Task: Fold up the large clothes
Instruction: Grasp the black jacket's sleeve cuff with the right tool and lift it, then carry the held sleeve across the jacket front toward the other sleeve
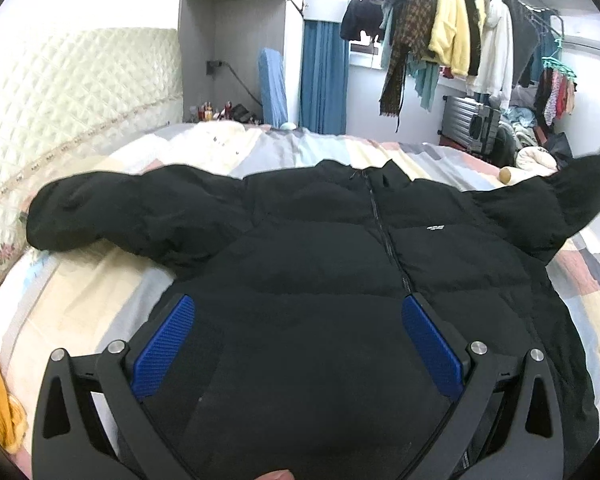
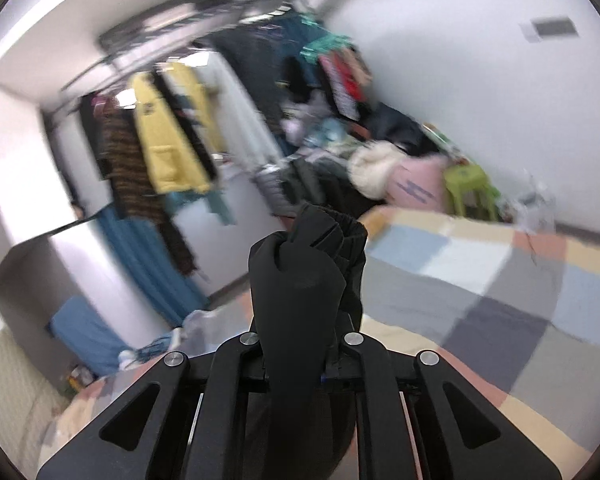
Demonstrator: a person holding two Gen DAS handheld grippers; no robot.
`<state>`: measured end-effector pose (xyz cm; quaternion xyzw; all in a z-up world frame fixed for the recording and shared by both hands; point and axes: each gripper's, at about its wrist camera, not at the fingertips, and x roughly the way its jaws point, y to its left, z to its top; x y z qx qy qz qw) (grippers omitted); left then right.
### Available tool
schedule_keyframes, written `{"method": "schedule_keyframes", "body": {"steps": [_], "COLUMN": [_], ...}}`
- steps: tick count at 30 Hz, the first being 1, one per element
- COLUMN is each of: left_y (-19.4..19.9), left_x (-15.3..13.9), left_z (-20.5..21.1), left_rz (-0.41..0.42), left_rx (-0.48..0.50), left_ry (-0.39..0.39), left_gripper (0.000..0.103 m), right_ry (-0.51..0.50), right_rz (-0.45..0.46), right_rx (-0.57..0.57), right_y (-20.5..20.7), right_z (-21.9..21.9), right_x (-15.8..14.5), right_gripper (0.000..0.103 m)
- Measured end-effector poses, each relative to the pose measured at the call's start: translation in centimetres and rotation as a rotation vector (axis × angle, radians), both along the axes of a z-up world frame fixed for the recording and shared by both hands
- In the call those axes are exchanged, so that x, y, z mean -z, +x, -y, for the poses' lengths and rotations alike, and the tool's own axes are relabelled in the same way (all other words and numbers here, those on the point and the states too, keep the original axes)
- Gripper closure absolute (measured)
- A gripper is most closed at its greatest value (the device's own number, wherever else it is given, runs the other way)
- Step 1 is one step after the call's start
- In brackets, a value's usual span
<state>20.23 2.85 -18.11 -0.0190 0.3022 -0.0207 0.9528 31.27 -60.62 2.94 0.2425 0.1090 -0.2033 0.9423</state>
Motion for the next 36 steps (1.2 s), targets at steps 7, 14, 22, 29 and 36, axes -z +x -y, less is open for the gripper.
{"method": "schedule_keyframes", "body": {"steps": [7, 14, 22, 29, 36], "left_y": [-2.0, -2.4, -2.1, -1.4, -0.5], "left_x": [-1.4, -1.8, -1.8, -1.0, 0.2], "left_z": [-1.3, -3.3, -6.9, -10.1, -12.7], "left_rz": [0.057, 0.08, 0.092, 0.075, 0.05], "left_rx": [0.026, 0.025, -0.029, -0.075, -0.124], "left_ry": [-0.012, 0.011, -0.037, -0.095, -0.16], "left_gripper": [0.0, 0.0, 0.0, 0.0, 0.0], "right_ry": [-0.142, -0.214, -0.281, -0.268, -0.255], "right_rz": [0.072, 0.079, 0.018, -0.1, -0.269], "right_rx": [-0.166, -0.376, -0.675, -0.903, -1.014], "right_y": [1.5, 4.1, 7.5, 10.4, 12.8], "right_z": [-12.3, -26.2, -43.0, -53.6, -59.1], "right_x": [-6.5, -6.7, 0.3, 10.3, 21.2], "right_gripper": [0.095, 0.095, 0.094, 0.091, 0.091]}}
